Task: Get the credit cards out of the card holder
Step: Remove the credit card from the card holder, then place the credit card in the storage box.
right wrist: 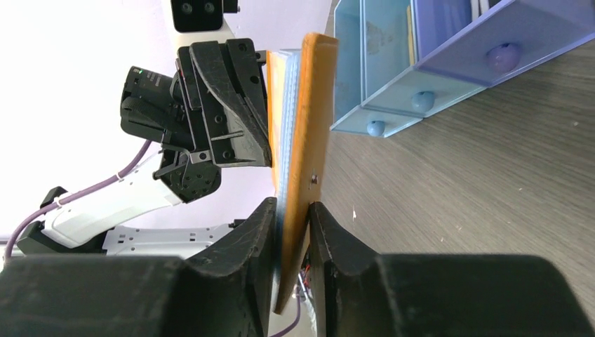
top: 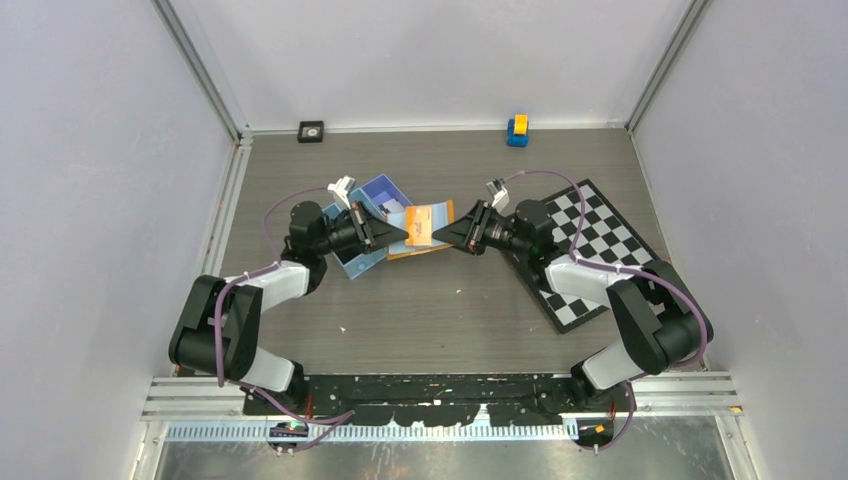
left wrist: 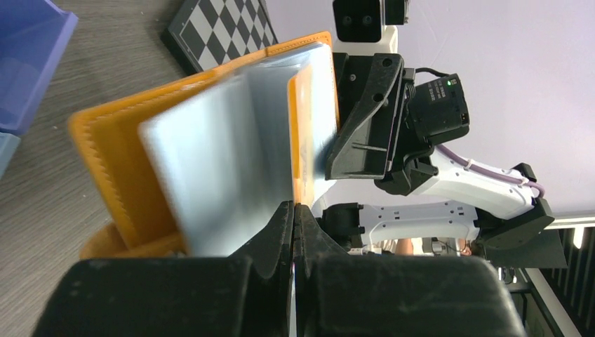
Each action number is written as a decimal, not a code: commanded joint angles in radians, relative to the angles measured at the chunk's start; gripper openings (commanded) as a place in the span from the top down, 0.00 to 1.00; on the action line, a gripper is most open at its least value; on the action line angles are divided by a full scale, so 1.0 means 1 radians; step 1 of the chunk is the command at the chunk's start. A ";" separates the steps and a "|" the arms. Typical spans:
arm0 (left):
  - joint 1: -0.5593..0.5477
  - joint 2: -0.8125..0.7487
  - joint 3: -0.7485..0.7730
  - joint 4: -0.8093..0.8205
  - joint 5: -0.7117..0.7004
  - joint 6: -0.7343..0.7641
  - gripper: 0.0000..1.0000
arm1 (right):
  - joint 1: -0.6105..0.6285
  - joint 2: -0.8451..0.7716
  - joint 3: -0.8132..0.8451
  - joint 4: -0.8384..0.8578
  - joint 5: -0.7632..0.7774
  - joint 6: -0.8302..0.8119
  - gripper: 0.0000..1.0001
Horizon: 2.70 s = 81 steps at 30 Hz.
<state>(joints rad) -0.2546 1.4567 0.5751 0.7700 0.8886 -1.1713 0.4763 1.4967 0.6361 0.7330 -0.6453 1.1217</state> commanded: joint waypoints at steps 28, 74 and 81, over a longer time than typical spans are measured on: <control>0.038 -0.019 -0.021 0.014 -0.035 0.014 1.00 | -0.066 -0.119 -0.045 -0.018 0.088 -0.022 0.99; 0.130 -0.250 -0.112 -0.400 -0.716 -0.095 1.00 | -0.094 -0.315 -0.036 -0.432 0.386 -0.200 1.00; 0.084 -0.192 -0.038 -0.480 -0.791 -0.114 1.00 | -0.093 -0.311 -0.033 -0.429 0.379 -0.196 1.00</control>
<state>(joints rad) -0.1467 1.2293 0.4629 0.3122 0.1596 -1.2598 0.3885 1.1938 0.5888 0.2497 -0.2668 0.9291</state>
